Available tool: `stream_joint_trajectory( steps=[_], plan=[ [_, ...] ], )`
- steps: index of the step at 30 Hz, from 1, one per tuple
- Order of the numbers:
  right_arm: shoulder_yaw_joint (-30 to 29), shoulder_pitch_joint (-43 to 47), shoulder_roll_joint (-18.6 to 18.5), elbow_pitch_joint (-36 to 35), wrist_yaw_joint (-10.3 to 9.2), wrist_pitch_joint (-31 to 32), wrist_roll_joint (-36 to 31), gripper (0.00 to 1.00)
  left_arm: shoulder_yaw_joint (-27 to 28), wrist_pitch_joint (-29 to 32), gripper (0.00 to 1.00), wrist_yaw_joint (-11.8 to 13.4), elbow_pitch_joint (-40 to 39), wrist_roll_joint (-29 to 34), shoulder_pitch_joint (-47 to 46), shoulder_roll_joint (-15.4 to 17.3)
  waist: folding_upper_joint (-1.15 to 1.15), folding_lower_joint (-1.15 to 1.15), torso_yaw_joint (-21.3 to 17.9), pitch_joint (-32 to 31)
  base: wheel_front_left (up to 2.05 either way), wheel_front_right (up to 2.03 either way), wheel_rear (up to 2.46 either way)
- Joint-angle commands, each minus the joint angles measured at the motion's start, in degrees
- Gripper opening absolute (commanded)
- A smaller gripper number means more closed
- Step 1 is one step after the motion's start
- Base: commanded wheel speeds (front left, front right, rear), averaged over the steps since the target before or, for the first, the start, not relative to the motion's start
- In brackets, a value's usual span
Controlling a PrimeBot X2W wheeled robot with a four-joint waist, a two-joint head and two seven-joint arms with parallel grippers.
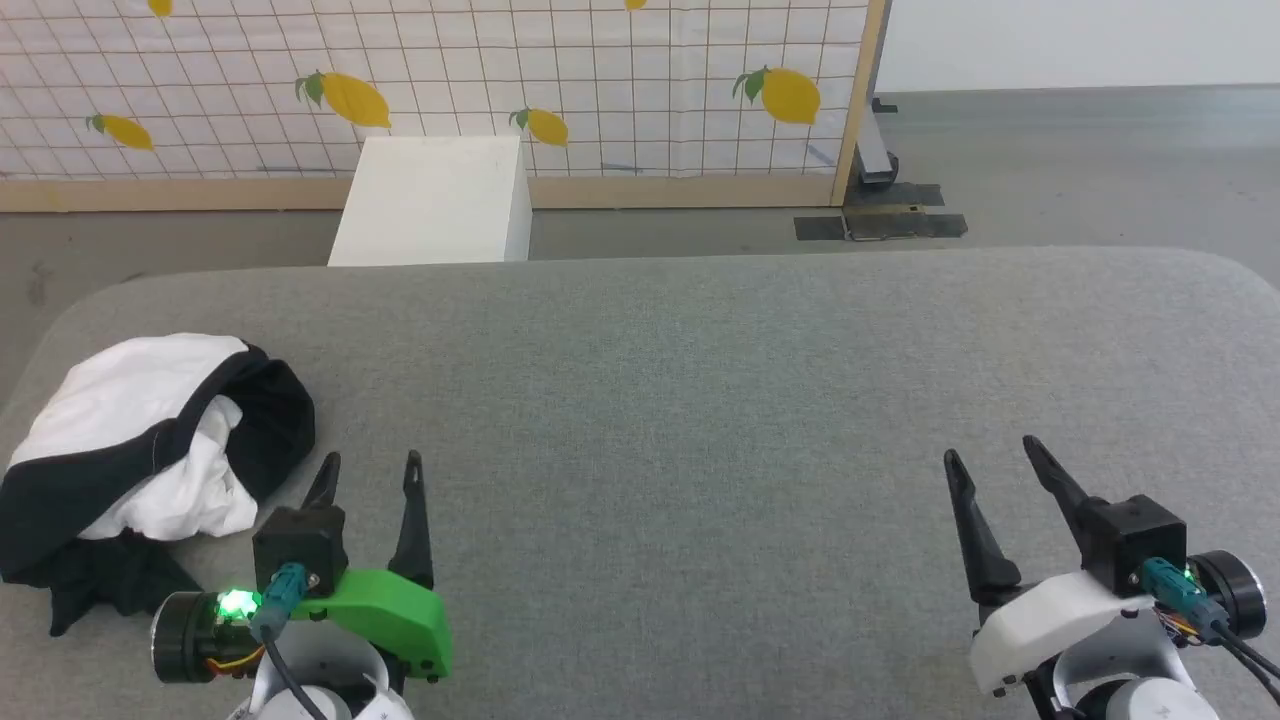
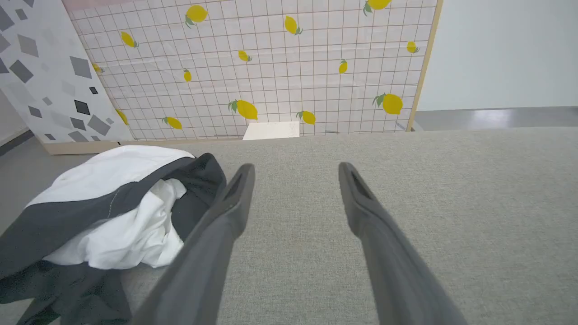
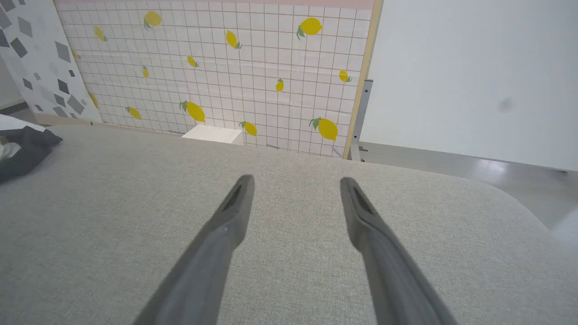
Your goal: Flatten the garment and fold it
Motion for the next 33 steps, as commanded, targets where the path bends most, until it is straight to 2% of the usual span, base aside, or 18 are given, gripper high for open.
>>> stream_joint_trajectory(
  steps=[1, 33],
  plan=[
    [-0.03, 0.03, 0.0, 0.07, 0.0, -0.2, 0.22, 1.0, -0.09, -0.25, 1.0, 0.19, 0.16, -0.1, -0.06, 0.0, 0.0, 0.0, 0.0, 0.0, 0.0, 0.0, 0.0],
    [-0.6, 0.41, 0.02, 1.6, -0.02, -3.15, 2.79, 1.0, -2.35, -4.29, 1.0, 2.78, 2.91, -2.64, -0.91, 0.03, 0.0, 0.0, 1.08, -0.24, 0.0, 0.0, 0.0]
  ],
)
